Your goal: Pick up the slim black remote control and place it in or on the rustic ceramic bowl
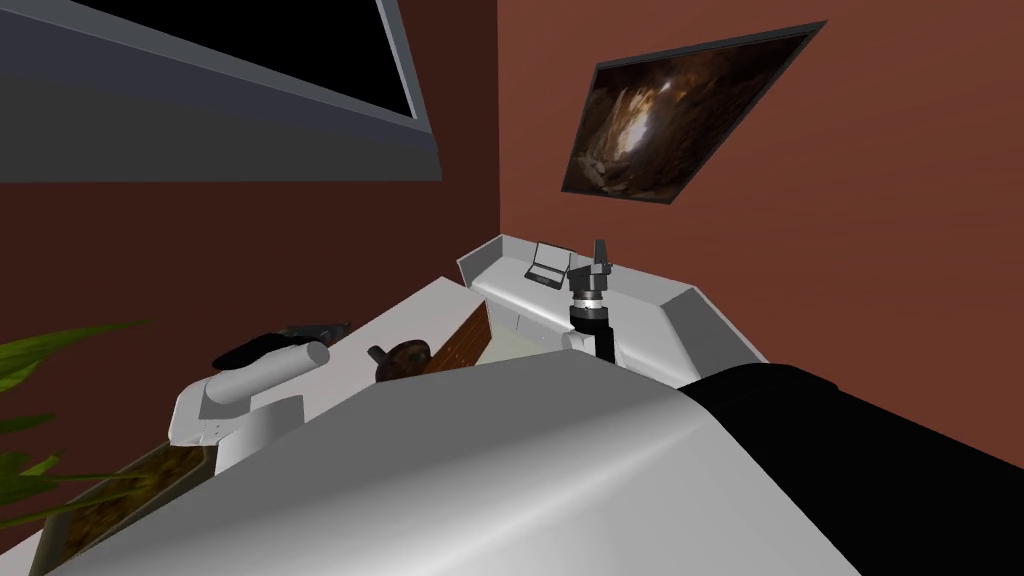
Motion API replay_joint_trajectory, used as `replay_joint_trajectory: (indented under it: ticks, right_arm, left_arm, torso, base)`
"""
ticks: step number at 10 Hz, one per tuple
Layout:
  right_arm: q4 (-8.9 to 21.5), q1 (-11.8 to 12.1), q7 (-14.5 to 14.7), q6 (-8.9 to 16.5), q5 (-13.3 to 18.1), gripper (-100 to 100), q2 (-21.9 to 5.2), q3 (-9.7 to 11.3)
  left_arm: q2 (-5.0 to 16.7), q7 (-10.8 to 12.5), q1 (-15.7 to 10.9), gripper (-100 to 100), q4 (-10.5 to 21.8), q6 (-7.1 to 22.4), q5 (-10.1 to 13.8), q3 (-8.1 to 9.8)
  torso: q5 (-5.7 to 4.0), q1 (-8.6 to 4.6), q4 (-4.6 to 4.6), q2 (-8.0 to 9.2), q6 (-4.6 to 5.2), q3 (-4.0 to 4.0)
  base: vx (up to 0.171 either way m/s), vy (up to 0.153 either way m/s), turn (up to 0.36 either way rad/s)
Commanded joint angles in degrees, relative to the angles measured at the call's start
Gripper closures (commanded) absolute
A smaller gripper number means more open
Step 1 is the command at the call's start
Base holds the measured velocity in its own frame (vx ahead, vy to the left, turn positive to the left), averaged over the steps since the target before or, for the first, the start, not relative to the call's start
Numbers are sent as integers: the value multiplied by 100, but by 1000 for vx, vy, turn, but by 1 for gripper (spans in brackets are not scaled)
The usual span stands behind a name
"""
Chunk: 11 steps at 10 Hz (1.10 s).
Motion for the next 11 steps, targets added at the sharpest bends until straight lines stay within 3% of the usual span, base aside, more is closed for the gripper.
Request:
replay_joint_trajectory:
  ticks: [1, 2, 3, 4, 5, 7, 8, 10, 11]
  right_arm:
    - [0, 0, 0, 0, 0, 0, 0, 0]
    - [0, 0, 0, 0, 0, 0, 0, 0]
    - [0, -1, 0, 0, 0, 0, 0, 0]
    - [0, 0, 0, 0, 0, 0, 0, 0]
    - [0, 1, 0, 0, 0, 0, 0, 0]
    - [0, 0, 0, 0, 0, 0, 0, 0]
    - [0, 1, 0, 0, 0, 0, 0, 0]
    - [0, 1, 0, 0, 0, 0, 0, 0]
    - [0, 1, 0, 0, 0, 0, 0, 0]
  left_arm:
    - [52, 139, -59, -100, 133, 226, 19, 30]
    - [115, 390, -146, -100, 338, 452, 61, 242]
    - [115, 534, -146, -100, 398, 614, 61, 242]
    - [115, 534, -146, -100, 398, 690, 61, 242]
    - [170, 794, -226, -100, 663, 906, 104, 451]
    - [170, 918, -226, -100, 663, 1146, 104, 451]
    - [218, 1172, -298, -100, 924, 1324, 147, 657]
    - [218, 1288, -298, -100, 924, 1594, 147, 657]
    - [259, 1543, -361, -100, 1179, 1797, 189, 858]
  torso:
    - [0, 0, 0, 0, 0, 0]
    - [-1, -6, -1, -6, 0, -3]
    - [-1, -1, -1, -2, 3, -2]
    - [0, -3, -1, -4, 1, -2]
    - [-1, -8, -2, -9, -1, -5]
    - [-1, -2, -3, -16, 3, -9]
    - [-2, -10, -3, -15, -2, -9]
    - [0, -2, -3, -13, -1, -7]
    - [-1, -8, -3, -12, -1, -7]
  base:
    - [-10, 12, -35]
    - [-29, 30, -166]
    - [-21, 24, -182]
    - [-4, 8, -39]
    - [-10, 20, -241]
    - [8, 16, -157]
    - [14, 21, -212]
    - [-10, 19, -83]
    - [8, 38, -290]
